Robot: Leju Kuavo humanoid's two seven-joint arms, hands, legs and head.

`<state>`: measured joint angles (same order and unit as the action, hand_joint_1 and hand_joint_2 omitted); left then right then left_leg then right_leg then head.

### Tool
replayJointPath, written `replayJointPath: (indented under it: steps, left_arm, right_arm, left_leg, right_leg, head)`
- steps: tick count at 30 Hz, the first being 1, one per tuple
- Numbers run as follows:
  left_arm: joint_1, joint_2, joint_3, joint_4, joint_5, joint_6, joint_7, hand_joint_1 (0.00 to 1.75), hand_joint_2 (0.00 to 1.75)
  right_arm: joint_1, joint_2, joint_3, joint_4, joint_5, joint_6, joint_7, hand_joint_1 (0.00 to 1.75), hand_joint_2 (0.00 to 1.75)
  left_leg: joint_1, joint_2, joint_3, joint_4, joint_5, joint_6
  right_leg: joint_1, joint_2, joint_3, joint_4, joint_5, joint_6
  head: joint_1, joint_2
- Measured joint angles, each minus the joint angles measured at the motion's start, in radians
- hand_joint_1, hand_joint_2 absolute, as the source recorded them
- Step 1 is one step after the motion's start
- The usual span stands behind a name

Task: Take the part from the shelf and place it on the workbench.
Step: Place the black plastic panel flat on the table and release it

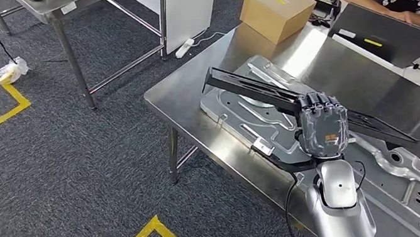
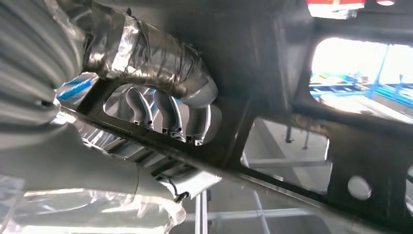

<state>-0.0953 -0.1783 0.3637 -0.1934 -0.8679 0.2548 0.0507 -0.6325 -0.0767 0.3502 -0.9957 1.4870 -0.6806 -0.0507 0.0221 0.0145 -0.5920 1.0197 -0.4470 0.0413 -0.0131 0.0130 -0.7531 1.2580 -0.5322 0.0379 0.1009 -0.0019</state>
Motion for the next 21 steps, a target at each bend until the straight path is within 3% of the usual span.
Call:
replayJointPath:
  steps: [1, 2, 3, 4, 5, 7, 8, 10, 11, 13, 14, 16, 17, 18, 21]
  left_arm:
    - [0.001, 0.000, 0.000, 0.000, 0.000, 0.000, 0.000, 0.00, 1.75]
    - [0.003, 0.000, 0.000, 0.000, 0.000, 0.000, 0.000, 0.00, 1.75]
    - [0.003, -0.001, 0.000, 0.000, 0.000, 0.000, 0.000, 0.00, 1.75]
    - [0.003, -0.002, 0.000, 0.000, 0.000, 0.000, 0.000, 0.00, 1.75]
    - [0.002, -0.002, 0.000, 0.000, 0.000, 0.000, 0.000, 0.00, 1.75]
    - [0.001, -0.003, 0.000, 0.000, -0.001, 0.000, 0.001, 0.00, 1.75]
    - [0.001, -0.003, 0.000, 0.000, -0.002, 0.000, 0.002, 0.00, 1.75]
    - [0.000, -0.003, 0.000, 0.000, -0.002, 0.000, 0.004, 0.00, 1.75]
    - [-0.001, -0.003, 0.000, 0.000, -0.003, 0.000, 0.004, 0.00, 1.75]
    - [-0.001, -0.003, 0.000, -0.001, -0.003, 0.000, 0.005, 0.00, 1.75]
    - [0.000, -0.003, 0.000, -0.001, -0.003, 0.000, 0.005, 0.00, 1.75]
    - [0.005, -0.003, 0.000, -0.001, -0.003, 0.000, 0.006, 0.00, 1.75]
    - [0.006, -0.003, 0.000, -0.001, -0.003, 0.000, 0.007, 0.00, 1.75]
    - [0.007, -0.002, 0.000, -0.001, -0.004, 0.000, 0.007, 0.00, 1.75]
    - [0.004, -0.001, 0.000, -0.001, -0.010, 0.000, 0.008, 0.00, 1.75]
  right_arm:
    - [0.002, 0.000, 0.000, 0.000, 0.000, 0.000, 0.000, 1.69, 1.75]
    - [0.004, 0.000, 0.000, 0.001, 0.000, 0.000, 0.000, 1.69, 1.75]
    - [0.005, -0.001, -0.001, 0.001, 0.000, 0.000, 0.000, 1.69, 1.75]
    - [0.005, -0.001, -0.002, 0.001, 0.000, 0.000, 0.000, 1.69, 1.75]
    - [0.005, -0.001, -0.003, 0.001, 0.000, 0.000, 0.000, 1.69, 1.75]
    - [0.003, -0.001, -0.006, 0.000, -0.001, 0.000, 0.000, 1.69, 1.75]
    - [0.004, -0.001, -0.008, 0.001, -0.001, 0.000, 0.000, 1.69, 1.75]
    - [0.006, -0.004, -0.013, 0.000, -0.002, 0.000, 0.000, 1.69, 1.75]
    - [0.006, -0.005, -0.015, 0.000, -0.003, 0.000, 0.000, 1.69, 1.75]
    - [0.006, -0.006, -0.018, -0.001, -0.003, 0.000, 0.000, 1.69, 1.75]
    - [0.005, -0.005, -0.018, -0.002, -0.004, 0.000, 0.000, 1.69, 1.75]
    - [0.008, -0.004, -0.018, 0.000, -0.003, 0.000, 0.000, 1.69, 1.75]
    - [0.011, -0.004, -0.018, 0.000, -0.002, 0.000, 0.001, 1.69, 1.75]
    - [0.014, -0.004, -0.018, 0.001, 0.000, 0.000, 0.002, 1.69, 1.75]
    - [0.017, -0.004, -0.019, 0.001, 0.018, 0.000, 0.015, 1.69, 1.75]
  left_leg:
    - [0.000, 0.013, 0.000, 0.000, -0.002, 0.000]
    - [0.000, 0.027, 0.002, 0.001, -0.004, -0.001]
    - [0.001, 0.041, 0.004, 0.001, -0.006, -0.003]
    - [0.001, 0.054, 0.009, 0.001, -0.010, -0.007]
    - [-0.001, 0.066, 0.014, 0.002, -0.015, -0.011]
    - [-0.007, 0.086, 0.023, 0.003, -0.023, -0.022]
    - [-0.011, 0.097, 0.027, 0.003, -0.027, -0.028]
    - [-0.012, 0.117, 0.035, 0.002, -0.036, -0.040]
    - [-0.010, 0.108, 0.036, 0.011, -0.047, -0.045]
    - [-0.005, 0.058, 0.008, 0.081, -0.092, -0.051]
    - [-0.004, 0.028, -0.021, 0.146, -0.123, -0.051]
    - [-0.004, 0.002, -0.090, 0.273, -0.164, -0.051]
    - [-0.004, -0.003, -0.109, 0.297, -0.158, -0.049]
    - [-0.004, -0.005, -0.112, 0.282, -0.131, -0.046]
    - [-0.005, -0.018, -0.052, 0.100, -0.018, -0.033]
  right_leg:
    - [-0.003, -0.004, -0.024, 0.047, -0.012, 0.004]
    - [-0.007, -0.008, -0.031, 0.057, -0.005, 0.007]
    - [-0.010, -0.014, -0.014, 0.025, 0.021, 0.010]
    - [-0.011, -0.030, 0.022, -0.043, 0.059, 0.011]
    - [-0.008, -0.059, 0.062, -0.118, 0.087, 0.010]
    - [0.002, -0.096, 0.111, -0.213, 0.114, -0.002]
    - [0.007, -0.097, 0.114, -0.223, 0.110, -0.010]
    - [0.007, -0.068, 0.114, -0.224, 0.110, -0.026]
    - [0.004, -0.054, 0.116, -0.226, 0.110, -0.033]
    - [-0.002, -0.030, 0.121, -0.230, 0.112, -0.046]
    - [-0.002, -0.016, 0.122, -0.229, 0.111, -0.050]
    - [0.001, 0.016, 0.122, -0.228, 0.111, -0.054]
    - [0.002, 0.032, 0.123, -0.227, 0.110, -0.055]
    - [0.002, 0.047, 0.125, -0.226, 0.108, -0.055]
    - [0.004, 0.078, 0.127, -0.217, 0.100, -0.051]
  head:
    - [0.000, 0.000]
    - [0.000, 0.000]
    - [0.001, 0.000]
    - [0.000, 0.000]
    - [0.001, 0.000]
    - [-0.001, 0.000]
    - [-0.002, 0.000]
    - [-0.003, 0.000]
    - [-0.004, 0.000]
    - [-0.006, 0.000]
    - [-0.007, 0.000]
    - [-0.008, 0.000]
    - [-0.008, 0.000]
    - [-0.008, 0.000]
    - [-0.008, 0.000]
